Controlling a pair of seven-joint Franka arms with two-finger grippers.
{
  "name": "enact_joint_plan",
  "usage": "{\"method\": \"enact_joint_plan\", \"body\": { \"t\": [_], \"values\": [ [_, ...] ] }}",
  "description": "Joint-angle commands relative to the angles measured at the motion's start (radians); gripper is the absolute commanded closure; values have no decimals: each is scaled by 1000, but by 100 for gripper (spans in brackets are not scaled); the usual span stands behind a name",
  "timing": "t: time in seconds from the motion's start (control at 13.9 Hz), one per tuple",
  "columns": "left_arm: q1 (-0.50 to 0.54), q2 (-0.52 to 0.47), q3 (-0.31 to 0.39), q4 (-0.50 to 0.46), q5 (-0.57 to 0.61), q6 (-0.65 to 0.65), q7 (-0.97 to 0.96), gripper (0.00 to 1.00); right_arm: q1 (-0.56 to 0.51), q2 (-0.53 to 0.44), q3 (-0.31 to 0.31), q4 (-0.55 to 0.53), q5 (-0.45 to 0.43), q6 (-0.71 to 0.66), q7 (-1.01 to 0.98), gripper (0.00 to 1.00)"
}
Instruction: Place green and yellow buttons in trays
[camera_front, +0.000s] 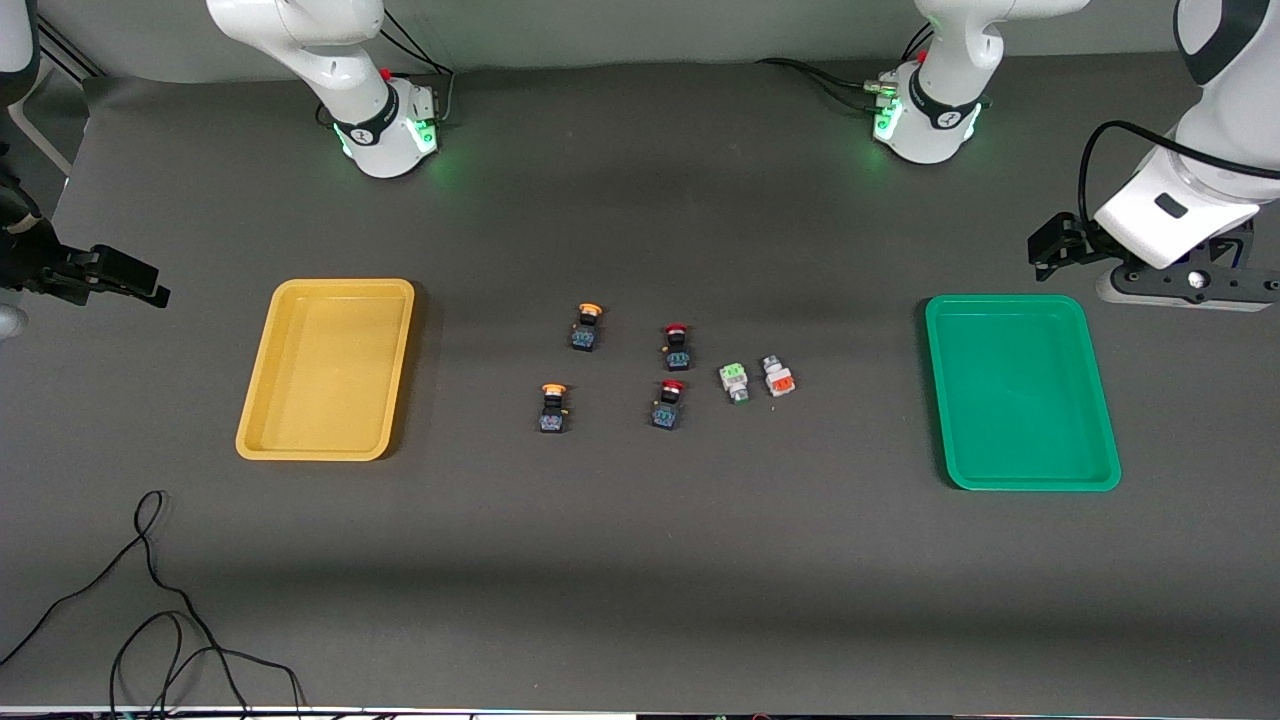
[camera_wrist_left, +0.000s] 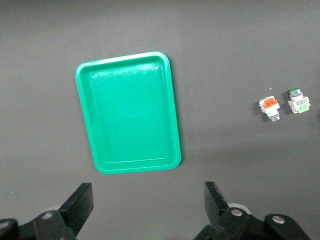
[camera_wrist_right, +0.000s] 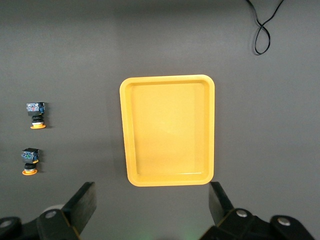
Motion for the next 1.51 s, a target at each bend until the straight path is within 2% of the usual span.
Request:
{"method": "enact_joint_plan", "body": {
  "t": [0.0,0.5,0.79,1.15,1.44],
  "values": [
    [17,11,-9,27,-2,-28,1,1,-6,-9,9,-7,-20,2,-10,0],
    [19,11,-11,28,-8,-37,2,1,-4,-9,9,-13,-19,-18,0,0],
    [19,11,-9,28,-14,-42,2,0,28,-40,10,-80,-15,-16,20,0],
    [19,40,-9,23,-13,-56,7,3,221,-58,9,-154,36,22,247,0],
    [-17,104,-18,-1,-16,-33,-79,3,455,-38,9,-229,67,174,558,0]
  ]
}}
